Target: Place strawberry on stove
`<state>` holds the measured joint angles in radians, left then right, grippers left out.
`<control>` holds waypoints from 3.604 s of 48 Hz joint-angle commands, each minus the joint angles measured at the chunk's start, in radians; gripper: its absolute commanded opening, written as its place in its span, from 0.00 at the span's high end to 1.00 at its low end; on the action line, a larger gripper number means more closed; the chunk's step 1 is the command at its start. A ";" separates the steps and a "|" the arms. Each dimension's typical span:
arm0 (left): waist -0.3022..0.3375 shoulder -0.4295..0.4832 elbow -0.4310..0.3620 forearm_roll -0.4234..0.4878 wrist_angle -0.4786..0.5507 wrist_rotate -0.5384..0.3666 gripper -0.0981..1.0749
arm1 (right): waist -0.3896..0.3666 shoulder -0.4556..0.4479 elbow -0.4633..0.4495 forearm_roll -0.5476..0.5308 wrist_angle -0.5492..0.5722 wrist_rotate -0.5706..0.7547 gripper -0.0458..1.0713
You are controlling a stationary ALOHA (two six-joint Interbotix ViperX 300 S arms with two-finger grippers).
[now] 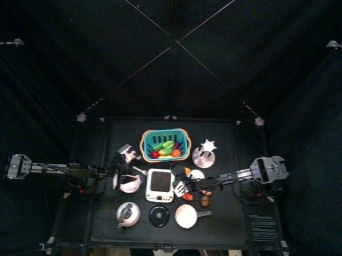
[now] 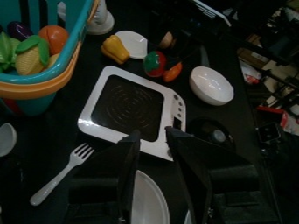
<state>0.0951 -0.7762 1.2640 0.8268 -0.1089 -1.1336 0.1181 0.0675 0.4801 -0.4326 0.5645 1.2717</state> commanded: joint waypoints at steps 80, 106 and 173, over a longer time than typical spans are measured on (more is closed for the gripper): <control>0.015 -0.003 -0.003 -0.034 0.038 0.000 0.30 | -0.198 0.250 -0.463 0.466 0.175 -1.209 0.35; 0.017 -0.003 0.003 -0.032 0.037 0.000 0.30 | -0.204 0.265 -0.465 0.535 0.173 -1.249 0.35; 0.018 -0.003 0.000 -0.040 0.038 0.002 0.30 | -0.198 0.173 -0.460 0.537 0.255 -1.226 0.35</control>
